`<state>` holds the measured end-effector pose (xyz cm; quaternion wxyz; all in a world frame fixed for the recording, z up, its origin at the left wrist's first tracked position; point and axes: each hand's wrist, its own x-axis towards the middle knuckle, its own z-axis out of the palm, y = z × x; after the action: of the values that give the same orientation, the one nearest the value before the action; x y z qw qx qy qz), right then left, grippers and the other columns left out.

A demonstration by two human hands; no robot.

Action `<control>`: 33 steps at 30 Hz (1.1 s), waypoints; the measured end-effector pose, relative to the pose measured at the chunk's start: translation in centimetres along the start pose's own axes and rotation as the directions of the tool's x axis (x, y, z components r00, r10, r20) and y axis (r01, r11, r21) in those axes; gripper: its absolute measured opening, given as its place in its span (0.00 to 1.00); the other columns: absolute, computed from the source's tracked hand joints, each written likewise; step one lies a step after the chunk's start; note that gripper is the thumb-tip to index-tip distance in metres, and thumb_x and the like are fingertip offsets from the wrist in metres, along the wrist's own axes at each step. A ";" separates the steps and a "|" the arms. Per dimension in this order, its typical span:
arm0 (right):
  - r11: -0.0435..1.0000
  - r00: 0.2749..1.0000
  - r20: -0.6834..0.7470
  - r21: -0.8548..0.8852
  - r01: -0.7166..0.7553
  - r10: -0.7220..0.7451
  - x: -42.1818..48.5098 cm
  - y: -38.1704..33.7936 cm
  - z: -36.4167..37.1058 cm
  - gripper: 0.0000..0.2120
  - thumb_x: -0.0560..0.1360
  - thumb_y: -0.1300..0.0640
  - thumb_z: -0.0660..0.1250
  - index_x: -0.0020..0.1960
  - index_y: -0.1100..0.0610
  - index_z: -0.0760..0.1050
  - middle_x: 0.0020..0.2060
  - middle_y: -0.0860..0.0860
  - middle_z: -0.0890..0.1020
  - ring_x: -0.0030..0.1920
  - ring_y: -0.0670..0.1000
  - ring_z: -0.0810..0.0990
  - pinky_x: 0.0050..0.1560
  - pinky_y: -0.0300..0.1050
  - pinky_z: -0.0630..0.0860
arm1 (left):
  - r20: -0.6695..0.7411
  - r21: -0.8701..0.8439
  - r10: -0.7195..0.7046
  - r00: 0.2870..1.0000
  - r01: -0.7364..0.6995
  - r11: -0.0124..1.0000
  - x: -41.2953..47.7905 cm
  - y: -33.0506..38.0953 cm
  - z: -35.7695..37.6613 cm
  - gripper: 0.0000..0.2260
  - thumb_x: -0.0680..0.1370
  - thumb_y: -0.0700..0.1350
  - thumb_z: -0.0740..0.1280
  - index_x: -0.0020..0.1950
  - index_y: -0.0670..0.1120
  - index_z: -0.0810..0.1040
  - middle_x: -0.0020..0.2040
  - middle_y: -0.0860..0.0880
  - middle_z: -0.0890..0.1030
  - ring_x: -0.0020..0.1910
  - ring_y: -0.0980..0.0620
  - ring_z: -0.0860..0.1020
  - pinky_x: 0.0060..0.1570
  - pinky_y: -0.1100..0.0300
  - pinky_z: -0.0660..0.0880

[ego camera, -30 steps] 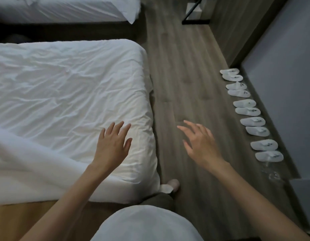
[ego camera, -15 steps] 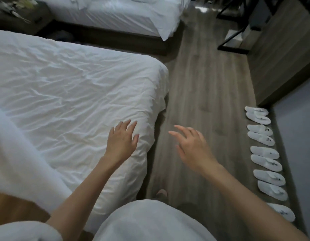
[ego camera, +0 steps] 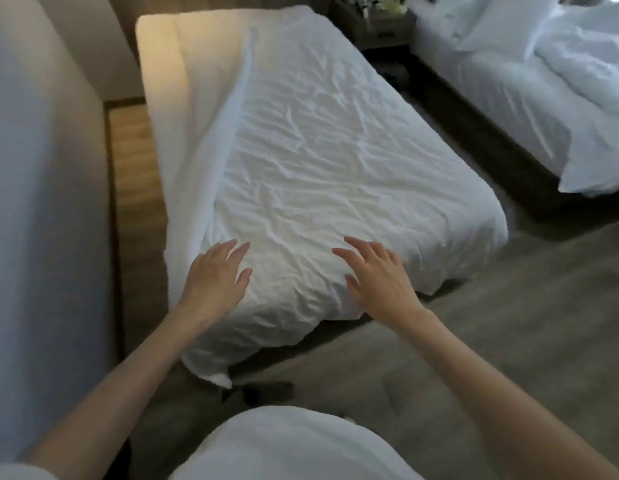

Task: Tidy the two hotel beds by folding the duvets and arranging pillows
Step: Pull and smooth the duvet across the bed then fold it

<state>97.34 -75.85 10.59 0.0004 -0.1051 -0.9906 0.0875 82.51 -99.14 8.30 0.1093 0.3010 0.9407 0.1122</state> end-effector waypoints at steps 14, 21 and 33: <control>0.854 0.840 0.168 0.031 0.519 -0.516 7.2 -9.8 3.5 0.23 0.78 0.56 0.64 0.72 0.47 0.67 0.73 0.51 0.66 0.70 0.57 0.66 0.69 0.56 0.64 | -0.054 -0.416 -0.633 0.773 0.558 0.718 -14.3 -9.6 0.7 0.23 0.82 0.49 0.61 0.76 0.46 0.63 0.75 0.45 0.65 0.72 0.45 0.66 0.68 0.50 0.65; 0.825 0.798 0.262 -0.013 0.565 -0.542 16.7 -16.6 7.2 0.22 0.78 0.54 0.63 0.72 0.46 0.66 0.74 0.50 0.66 0.71 0.56 0.66 0.68 0.56 0.64 | 0.052 -0.486 -0.670 0.741 0.605 0.631 -7.7 -18.1 1.6 0.23 0.82 0.50 0.59 0.77 0.48 0.62 0.74 0.46 0.65 0.71 0.46 0.67 0.67 0.50 0.67; 0.791 0.724 0.424 -0.030 0.611 -0.544 32.0 -24.1 16.9 0.21 0.80 0.49 0.61 0.72 0.45 0.67 0.73 0.49 0.66 0.73 0.54 0.62 0.70 0.56 0.62 | 0.241 -0.610 -0.646 0.724 0.631 0.480 4.4 -27.8 7.1 0.23 0.82 0.50 0.59 0.77 0.49 0.61 0.74 0.47 0.66 0.72 0.47 0.67 0.68 0.52 0.65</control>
<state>60.76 -95.28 -2.42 -0.1799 0.2296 -0.9563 0.0188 65.92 -117.58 -6.73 0.2306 -0.1299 0.8828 0.3880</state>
